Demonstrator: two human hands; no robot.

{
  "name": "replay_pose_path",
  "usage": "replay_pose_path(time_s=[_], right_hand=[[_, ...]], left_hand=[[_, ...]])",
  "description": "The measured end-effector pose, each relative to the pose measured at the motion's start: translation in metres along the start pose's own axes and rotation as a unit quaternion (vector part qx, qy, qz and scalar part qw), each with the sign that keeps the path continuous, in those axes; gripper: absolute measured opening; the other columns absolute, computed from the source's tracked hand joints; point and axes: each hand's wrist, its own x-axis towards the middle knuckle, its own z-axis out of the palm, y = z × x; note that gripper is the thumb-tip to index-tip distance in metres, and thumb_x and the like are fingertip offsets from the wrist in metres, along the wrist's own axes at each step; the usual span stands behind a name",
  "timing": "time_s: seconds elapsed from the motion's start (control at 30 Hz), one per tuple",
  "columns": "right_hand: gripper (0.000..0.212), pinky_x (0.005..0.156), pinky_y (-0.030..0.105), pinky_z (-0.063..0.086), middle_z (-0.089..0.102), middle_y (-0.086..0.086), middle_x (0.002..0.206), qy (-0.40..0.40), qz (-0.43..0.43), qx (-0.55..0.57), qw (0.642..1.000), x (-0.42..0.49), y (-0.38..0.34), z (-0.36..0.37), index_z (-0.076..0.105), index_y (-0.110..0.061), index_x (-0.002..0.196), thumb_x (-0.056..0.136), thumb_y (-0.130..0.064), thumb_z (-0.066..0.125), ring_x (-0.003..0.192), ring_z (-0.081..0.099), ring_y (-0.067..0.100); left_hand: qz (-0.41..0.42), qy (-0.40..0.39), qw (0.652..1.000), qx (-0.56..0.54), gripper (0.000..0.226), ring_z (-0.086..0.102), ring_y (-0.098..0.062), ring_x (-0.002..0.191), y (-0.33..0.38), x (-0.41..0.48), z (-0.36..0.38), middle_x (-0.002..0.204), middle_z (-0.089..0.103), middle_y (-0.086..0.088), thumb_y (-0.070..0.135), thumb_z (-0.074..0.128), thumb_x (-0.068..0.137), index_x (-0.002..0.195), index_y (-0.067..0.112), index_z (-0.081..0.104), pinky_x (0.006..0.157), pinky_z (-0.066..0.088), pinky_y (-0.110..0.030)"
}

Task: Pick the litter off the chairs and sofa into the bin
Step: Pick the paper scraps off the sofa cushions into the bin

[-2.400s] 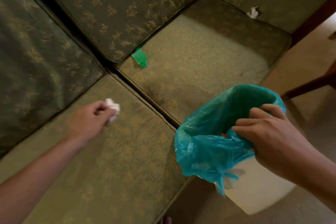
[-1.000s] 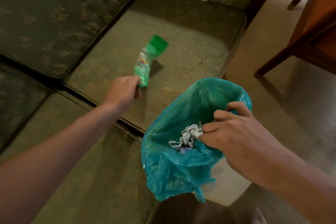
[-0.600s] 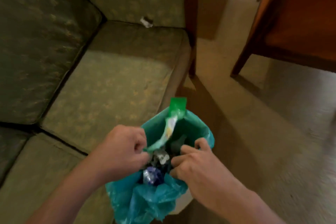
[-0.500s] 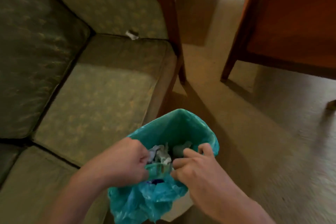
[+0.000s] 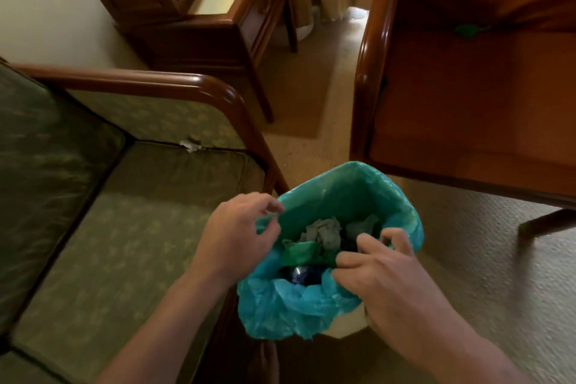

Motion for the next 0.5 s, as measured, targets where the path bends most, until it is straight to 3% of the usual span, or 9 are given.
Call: replay_pose_path(time_s=[0.1,0.2,0.37,0.43,0.5], right_hand=[[0.005,0.073,0.037,0.026,0.057,-0.023,0.076,-0.006,0.013,-0.007,1.0,0.034,0.001,-0.005,0.064,-0.038,0.079,0.078,-0.033,0.061,0.071,0.043,0.007],[0.006,0.075,0.037,0.026,0.057,-0.022,0.075,-0.008,0.019,-0.005,1.0,0.069,-0.011,-0.004,0.065,-0.036,0.079,0.078,-0.03,0.062,0.071,0.046,0.008],[0.019,0.081,0.043,0.029,0.061,-0.018,0.083,-0.043,0.022,-0.006,0.999,0.14,-0.034,0.011,0.067,-0.034,0.086,0.081,-0.023,0.054,0.078,0.048,0.014],[0.018,0.085,0.045,0.032,0.061,-0.017,0.09,-0.063,0.025,-0.001,0.998,0.164,-0.042,0.02,0.067,-0.034,0.092,0.085,-0.024,0.055,0.084,0.048,0.016],[0.015,0.085,0.047,0.034,0.061,-0.017,0.089,-0.069,0.027,-0.014,0.997,0.182,-0.046,0.029,0.066,-0.035,0.092,0.081,-0.025,0.065,0.085,0.049,0.016]], left_hand=[[-0.081,0.074,0.992,-0.059,0.013,0.065,-0.003,0.069,-0.04,0.022,-0.013,0.079,0.07,0.013,0.01,0.071,0.081,0.089,0.021,0.073,0.061,0.056,-0.025],[-0.204,0.088,0.97,-0.101,0.011,0.066,-0.003,0.067,-0.09,0.042,-0.015,0.075,0.071,0.011,0.014,0.07,0.083,0.086,0.023,0.073,0.063,0.057,-0.028],[-0.422,0.024,0.884,-0.2,0.014,0.069,-0.015,0.076,-0.184,0.088,-0.014,0.089,0.071,-0.002,0.029,0.067,0.083,0.094,0.021,0.064,0.071,0.058,-0.035],[-0.464,0.004,0.863,-0.201,0.027,0.069,-0.025,0.08,-0.222,0.11,-0.009,0.09,0.069,-0.009,0.036,0.064,0.074,0.092,0.017,0.061,0.076,0.06,-0.044],[-0.48,0.005,0.857,-0.187,0.026,0.068,-0.033,0.082,-0.255,0.128,-0.001,0.087,0.069,-0.015,0.03,0.062,0.073,0.086,0.007,0.063,0.078,0.06,-0.051]])
